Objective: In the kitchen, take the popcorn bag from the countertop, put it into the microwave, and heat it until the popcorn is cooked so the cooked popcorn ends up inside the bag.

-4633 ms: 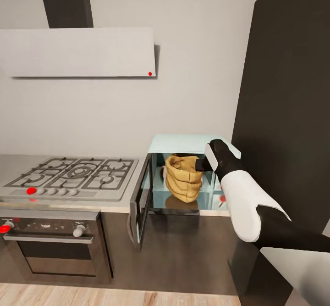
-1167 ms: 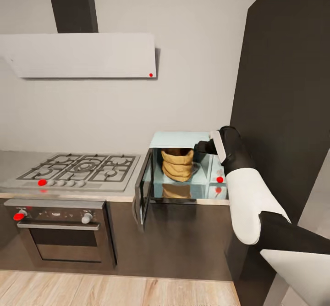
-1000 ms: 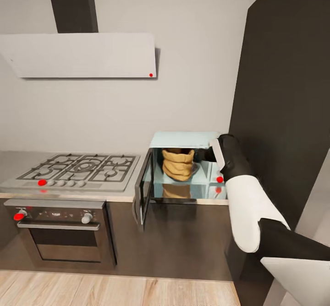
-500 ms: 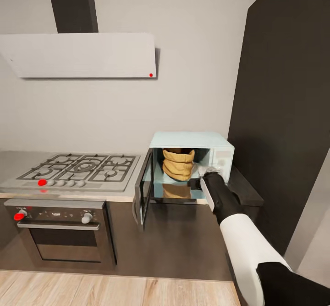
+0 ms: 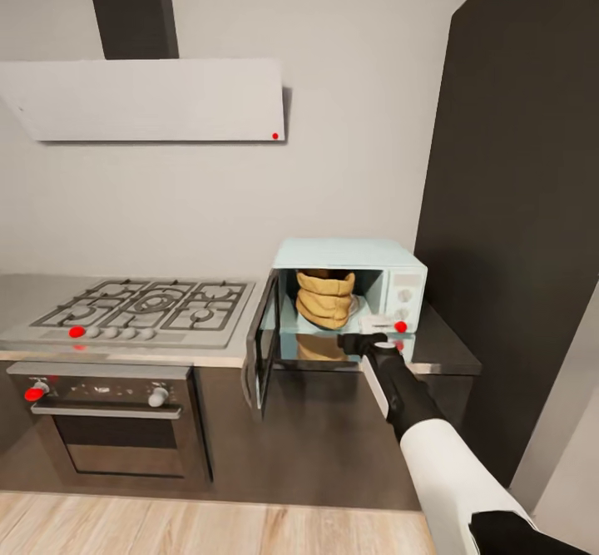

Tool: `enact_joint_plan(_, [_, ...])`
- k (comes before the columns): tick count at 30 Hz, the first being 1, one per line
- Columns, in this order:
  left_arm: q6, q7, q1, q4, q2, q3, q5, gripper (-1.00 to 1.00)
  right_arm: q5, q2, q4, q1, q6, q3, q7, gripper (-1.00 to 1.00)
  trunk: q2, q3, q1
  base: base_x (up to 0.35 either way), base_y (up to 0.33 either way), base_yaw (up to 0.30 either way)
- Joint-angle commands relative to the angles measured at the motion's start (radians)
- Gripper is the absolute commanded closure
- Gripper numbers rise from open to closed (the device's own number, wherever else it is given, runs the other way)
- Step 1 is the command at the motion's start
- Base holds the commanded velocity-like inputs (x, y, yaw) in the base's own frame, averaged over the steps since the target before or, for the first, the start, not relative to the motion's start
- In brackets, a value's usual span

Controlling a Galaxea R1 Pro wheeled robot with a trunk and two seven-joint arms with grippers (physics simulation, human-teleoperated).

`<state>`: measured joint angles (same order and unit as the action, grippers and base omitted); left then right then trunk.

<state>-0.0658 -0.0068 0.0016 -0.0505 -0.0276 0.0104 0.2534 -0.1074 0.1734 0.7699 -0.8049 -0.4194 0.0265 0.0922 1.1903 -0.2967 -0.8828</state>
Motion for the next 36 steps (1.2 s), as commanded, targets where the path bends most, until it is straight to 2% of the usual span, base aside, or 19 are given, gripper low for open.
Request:
enact_joint_plan(1, [-0.001,-0.002,0.000,-0.001,0.000,0.000,0.005,-1.00,-0.011,0.001,0.000,0.000,-0.002,0.003,-0.002,-1.00,0.001,-0.001,0.000,0.183,0.182,0.000])
enact_joint_plan(13, [-0.001,-0.001,0.000,0.000,0.000,0.000,0.004,-1.00,-0.014,0.001,-0.003,0.000,0.002,0.005,0.008,-1.00,0.001,-0.001,0.000,0.221,0.211,0.000])
enact_joint_plan(18, [-0.002,-0.001,0.000,0.000,0.000,0.000,0.005,-1.00,-0.007,0.001,-0.009,0.000,0.070,0.006,0.012,-1.00,0.001,-0.001,0.000,0.160,0.019,0.000])
enact_joint_plan(36, [-0.002,-0.001,0.000,0.000,0.000,0.000,0.004,-1.00,-0.005,0.001,-0.009,0.000,0.082,0.007,0.008,-1.00,0.001,-0.001,0.000,0.275,0.000,0.000])
